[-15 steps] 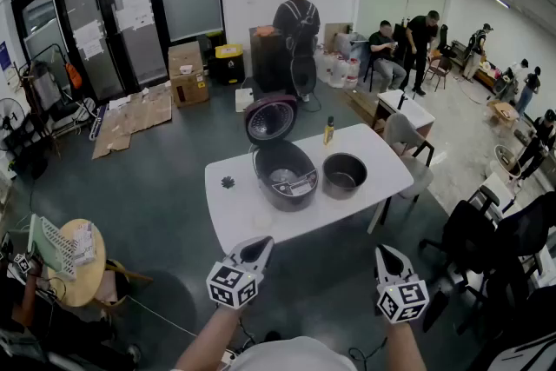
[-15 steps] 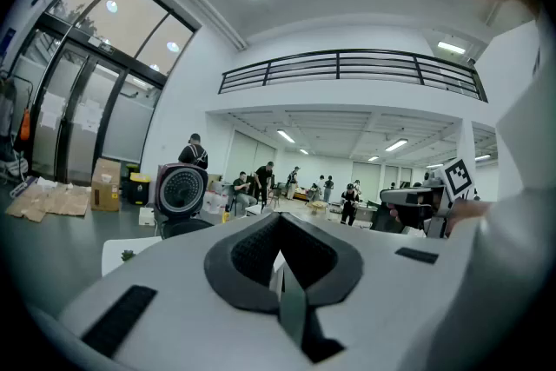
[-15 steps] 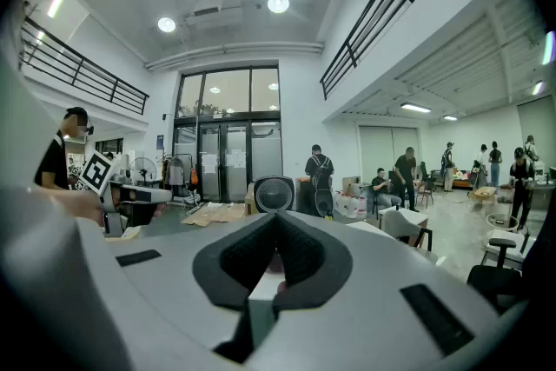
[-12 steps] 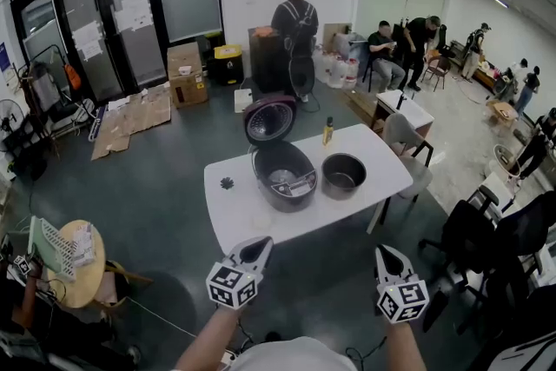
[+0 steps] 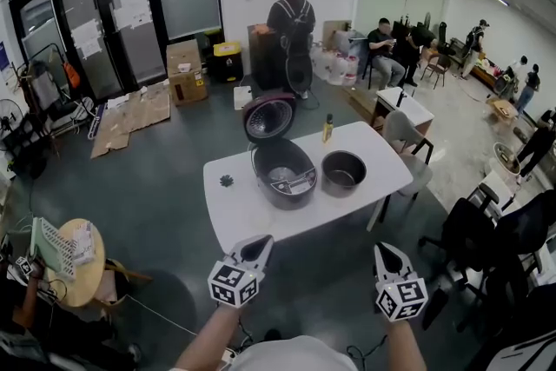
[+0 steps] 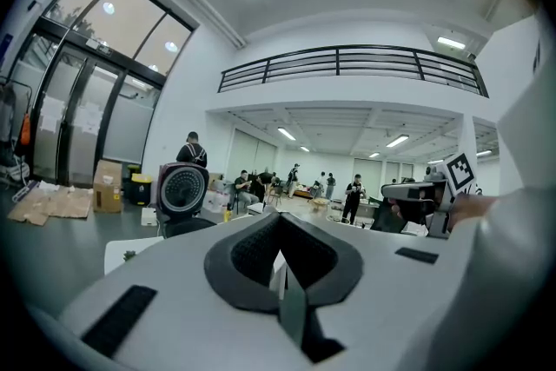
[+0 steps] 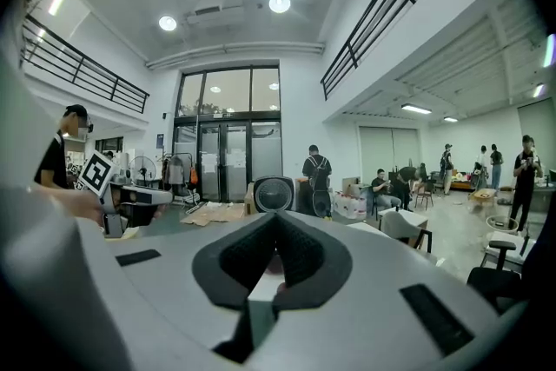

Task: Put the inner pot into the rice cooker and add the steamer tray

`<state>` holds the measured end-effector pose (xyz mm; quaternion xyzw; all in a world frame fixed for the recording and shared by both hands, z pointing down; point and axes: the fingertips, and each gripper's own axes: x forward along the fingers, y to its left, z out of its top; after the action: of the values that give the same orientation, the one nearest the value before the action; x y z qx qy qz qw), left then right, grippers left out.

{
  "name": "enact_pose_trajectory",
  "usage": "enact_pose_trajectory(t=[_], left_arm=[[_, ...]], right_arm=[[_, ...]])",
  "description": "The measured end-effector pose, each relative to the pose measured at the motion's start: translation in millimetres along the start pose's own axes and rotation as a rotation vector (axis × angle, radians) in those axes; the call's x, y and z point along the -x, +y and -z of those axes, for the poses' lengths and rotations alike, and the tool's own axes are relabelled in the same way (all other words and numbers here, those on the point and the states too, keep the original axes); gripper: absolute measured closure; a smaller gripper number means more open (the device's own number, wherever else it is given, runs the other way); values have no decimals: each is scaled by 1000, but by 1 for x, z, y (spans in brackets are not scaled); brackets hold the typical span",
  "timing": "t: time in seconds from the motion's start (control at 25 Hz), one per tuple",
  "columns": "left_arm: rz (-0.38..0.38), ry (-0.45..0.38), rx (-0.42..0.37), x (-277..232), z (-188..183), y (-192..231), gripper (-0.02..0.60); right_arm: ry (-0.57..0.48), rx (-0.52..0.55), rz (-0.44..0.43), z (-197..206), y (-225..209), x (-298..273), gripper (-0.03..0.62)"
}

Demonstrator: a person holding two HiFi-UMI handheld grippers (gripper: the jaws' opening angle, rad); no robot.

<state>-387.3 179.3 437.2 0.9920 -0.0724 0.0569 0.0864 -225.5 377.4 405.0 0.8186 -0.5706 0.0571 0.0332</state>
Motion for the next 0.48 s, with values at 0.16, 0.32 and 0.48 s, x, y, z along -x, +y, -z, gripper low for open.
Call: enact_pose_trajectory(t=[0.16, 0.32, 0.48], left_arm=[[-1, -3, 8, 0, 0, -4, 566], [15, -7, -8, -2, 1, -12, 566], [25, -5, -17, -5, 1, -21, 538]], right_arm=[[-6, -9, -4, 1, -3, 4, 583], [-2, -10, -25, 4, 0, 6, 573], [-11, -28, -39, 5, -2, 9, 545]])
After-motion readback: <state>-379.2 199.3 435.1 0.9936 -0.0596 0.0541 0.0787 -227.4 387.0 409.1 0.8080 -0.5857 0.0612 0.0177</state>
